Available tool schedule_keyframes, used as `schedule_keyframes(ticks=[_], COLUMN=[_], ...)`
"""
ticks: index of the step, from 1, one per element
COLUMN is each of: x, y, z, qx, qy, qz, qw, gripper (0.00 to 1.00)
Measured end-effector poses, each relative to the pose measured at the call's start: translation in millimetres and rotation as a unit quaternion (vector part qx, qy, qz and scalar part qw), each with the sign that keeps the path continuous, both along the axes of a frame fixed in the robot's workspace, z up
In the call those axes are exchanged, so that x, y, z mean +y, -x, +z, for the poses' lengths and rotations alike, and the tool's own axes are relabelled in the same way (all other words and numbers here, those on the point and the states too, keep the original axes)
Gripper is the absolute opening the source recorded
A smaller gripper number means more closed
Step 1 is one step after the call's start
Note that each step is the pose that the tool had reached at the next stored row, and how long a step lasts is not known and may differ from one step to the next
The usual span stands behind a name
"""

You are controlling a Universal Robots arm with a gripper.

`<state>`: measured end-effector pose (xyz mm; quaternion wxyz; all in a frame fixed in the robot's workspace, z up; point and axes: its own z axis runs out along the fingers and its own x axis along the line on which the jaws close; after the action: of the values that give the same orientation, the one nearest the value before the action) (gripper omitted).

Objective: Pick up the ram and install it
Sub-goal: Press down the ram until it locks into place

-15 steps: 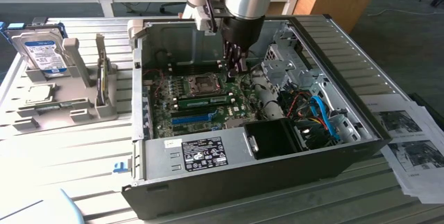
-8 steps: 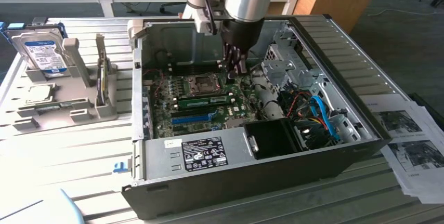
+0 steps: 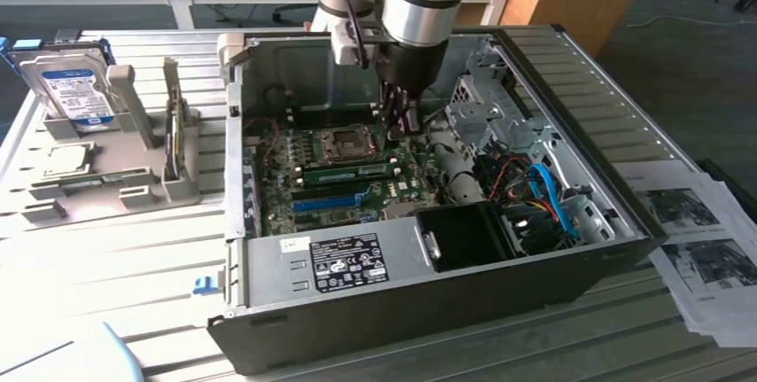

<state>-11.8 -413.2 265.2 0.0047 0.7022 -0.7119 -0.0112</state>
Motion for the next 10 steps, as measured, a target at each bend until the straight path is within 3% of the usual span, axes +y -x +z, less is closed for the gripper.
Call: schedule_keyframes(ticks=[10], x=[0.0], y=[0.0], z=[-13.4], qx=[-0.0001], qy=[0.0], qz=[0.0], qw=[1.0], gripper=[0.09])
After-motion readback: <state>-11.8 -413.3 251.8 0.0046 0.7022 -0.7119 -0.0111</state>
